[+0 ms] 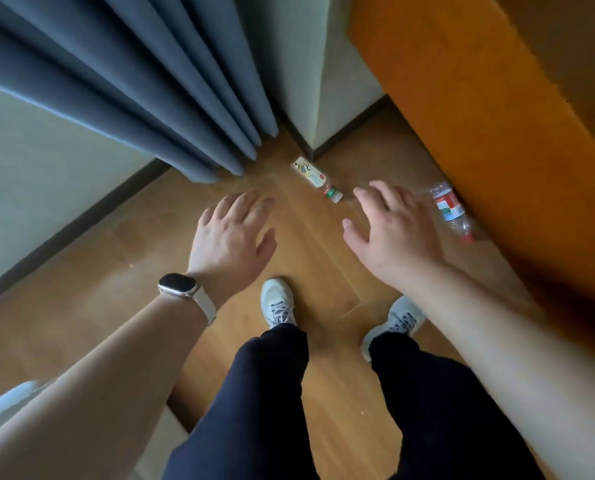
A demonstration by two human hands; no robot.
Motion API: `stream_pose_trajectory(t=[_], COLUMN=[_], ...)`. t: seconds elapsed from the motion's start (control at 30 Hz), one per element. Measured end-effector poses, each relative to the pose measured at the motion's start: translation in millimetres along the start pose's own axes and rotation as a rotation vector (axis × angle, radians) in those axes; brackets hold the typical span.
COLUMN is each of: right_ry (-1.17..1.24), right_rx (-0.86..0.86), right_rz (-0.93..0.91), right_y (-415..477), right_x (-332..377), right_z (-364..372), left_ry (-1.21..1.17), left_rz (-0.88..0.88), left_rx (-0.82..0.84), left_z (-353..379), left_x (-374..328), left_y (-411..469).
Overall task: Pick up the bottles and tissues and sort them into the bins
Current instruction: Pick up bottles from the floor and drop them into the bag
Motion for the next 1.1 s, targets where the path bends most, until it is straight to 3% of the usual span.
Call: stream_pose_trajectory(t=[0.27,0.53,0.7,0.87,1.1], right_ry=[-0.114,-0.171,-0.247,-0.252,-0.225], right_rx=[0.046,0.048,0.051,0.047,0.01], right_rz=[0.066,0.086,0.108,0.157,0.173], right_y=[70,141,153,147,134], right_x=[-134,-244,-306,-353,-384], right_z=[145,259,294,308,315], left_ry=[0.043,0.043,0.156,0.439,0.407], left_rz=[0.096,0.103,0.218,0.313,0.362], left_rx=[0.128,0.149,0.119,0.107,0.128], left_z=[211,386,441,468,473], left_x=[-22,-30,-35,-33,-52], left_y=[100,193,246,282,286])
Point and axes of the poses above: each hand's wrist, its own y-axis towards the middle knuckle, its own z-axis out of the palm, x = y × z, the point moved 3 cm from there along y, towards the middle knuckle, and after that the axes turned 12 degrees about y, right-handed, at the moved point
